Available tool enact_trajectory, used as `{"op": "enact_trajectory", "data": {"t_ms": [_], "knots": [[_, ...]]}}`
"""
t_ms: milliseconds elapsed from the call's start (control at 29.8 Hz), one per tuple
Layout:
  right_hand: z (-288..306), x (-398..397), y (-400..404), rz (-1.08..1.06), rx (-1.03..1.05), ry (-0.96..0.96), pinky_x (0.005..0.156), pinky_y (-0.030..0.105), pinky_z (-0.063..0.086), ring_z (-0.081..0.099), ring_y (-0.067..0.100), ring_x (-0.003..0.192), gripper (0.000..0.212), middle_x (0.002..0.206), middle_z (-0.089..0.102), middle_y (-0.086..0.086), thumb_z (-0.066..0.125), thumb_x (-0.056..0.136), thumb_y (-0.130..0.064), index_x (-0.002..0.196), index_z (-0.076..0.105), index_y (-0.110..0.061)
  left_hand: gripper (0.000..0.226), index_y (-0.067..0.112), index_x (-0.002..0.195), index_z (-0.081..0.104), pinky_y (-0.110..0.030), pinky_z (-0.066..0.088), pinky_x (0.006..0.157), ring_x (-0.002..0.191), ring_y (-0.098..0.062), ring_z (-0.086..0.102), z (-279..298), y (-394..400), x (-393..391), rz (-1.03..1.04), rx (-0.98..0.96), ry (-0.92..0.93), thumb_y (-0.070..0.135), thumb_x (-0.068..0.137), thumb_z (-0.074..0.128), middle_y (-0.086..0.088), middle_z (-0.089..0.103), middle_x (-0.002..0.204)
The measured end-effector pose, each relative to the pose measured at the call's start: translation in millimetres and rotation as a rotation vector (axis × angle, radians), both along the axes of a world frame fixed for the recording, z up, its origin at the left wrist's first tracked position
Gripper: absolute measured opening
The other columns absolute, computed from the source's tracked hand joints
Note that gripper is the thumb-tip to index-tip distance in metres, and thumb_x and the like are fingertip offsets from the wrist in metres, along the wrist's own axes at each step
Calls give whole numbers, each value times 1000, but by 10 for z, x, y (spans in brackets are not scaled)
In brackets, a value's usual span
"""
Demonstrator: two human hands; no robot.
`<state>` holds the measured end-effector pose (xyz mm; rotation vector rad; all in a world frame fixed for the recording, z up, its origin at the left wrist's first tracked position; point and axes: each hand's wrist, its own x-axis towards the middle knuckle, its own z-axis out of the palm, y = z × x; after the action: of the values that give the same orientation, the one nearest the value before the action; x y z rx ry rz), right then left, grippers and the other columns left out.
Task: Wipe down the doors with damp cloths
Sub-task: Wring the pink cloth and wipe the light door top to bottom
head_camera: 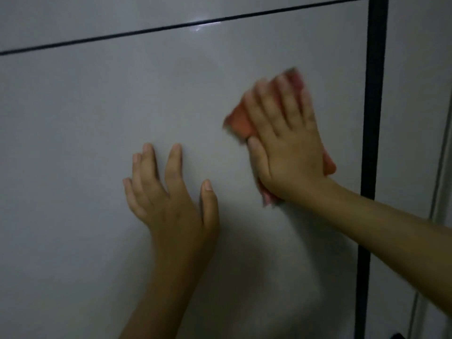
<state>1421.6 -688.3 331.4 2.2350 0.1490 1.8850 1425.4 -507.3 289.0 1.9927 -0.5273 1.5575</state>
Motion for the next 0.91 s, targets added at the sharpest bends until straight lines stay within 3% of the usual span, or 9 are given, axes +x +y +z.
{"op": "enact_trajectory", "data": {"t_ms": [67,134,269,336,369,504,571,773,907], "knots": [[-16,-117,-246,36,-384,151,116,46,6,16,29,143,55,155,21,9,29,100,-35,149,20,-14,61,7,142,38,-48,4,114,141,-37,18,6,2,-6,0,11,16,32,87,47,-25,23,151],[98,-199,-541,24,-465,199,116,46,8,17,27,143,54,153,19,8,28,100,-36,148,20,-14,60,7,142,38,-48,4,114,142,-37,17,10,-2,-10,0,9,23,33,88,46,-25,23,151],[394,-121,-484,-3,219,-36,117,48,4,15,36,144,58,156,19,16,26,98,-32,149,16,-8,59,7,141,39,-50,5,113,141,-36,14,7,-48,-26,-17,-17,38,33,88,45,-26,21,151],[430,-32,-121,20,399,-126,117,48,4,14,35,144,58,156,20,15,26,97,-32,150,20,-8,60,7,142,38,-50,4,113,142,-36,14,0,-71,-51,-27,-22,52,33,88,46,-27,20,151],[414,-12,47,39,348,-123,116,47,4,16,34,144,57,155,23,14,29,97,-32,149,23,-10,60,6,142,38,-50,5,114,142,-36,14,-2,-78,-58,-33,-26,55,32,88,46,-27,20,151],[155,-56,95,61,-278,95,116,47,11,20,31,143,52,154,26,8,29,100,-34,149,25,-15,62,5,143,35,-52,6,115,143,-36,13,-11,-60,-46,-29,-18,74,30,88,50,-25,19,153],[101,-140,-243,73,-333,136,116,46,11,21,30,143,52,153,28,9,30,100,-33,148,26,-15,63,5,144,34,-48,2,115,144,-35,11,-21,-54,-53,-24,-20,83,29,88,49,-24,18,153],[-81,-185,-468,8,333,0,117,50,6,14,36,144,59,155,21,17,24,97,-32,149,18,-5,61,1,140,38,-40,9,112,138,-33,24,-22,-265,-239,-111,40,59,29,87,43,-25,27,150],[-133,-341,-471,244,331,130,119,42,0,8,29,145,58,156,14,16,24,97,-28,149,12,-3,56,-5,139,37,-31,17,113,134,-25,28,57,-642,-427,-309,154,-34,19,88,40,-23,37,144]]}}
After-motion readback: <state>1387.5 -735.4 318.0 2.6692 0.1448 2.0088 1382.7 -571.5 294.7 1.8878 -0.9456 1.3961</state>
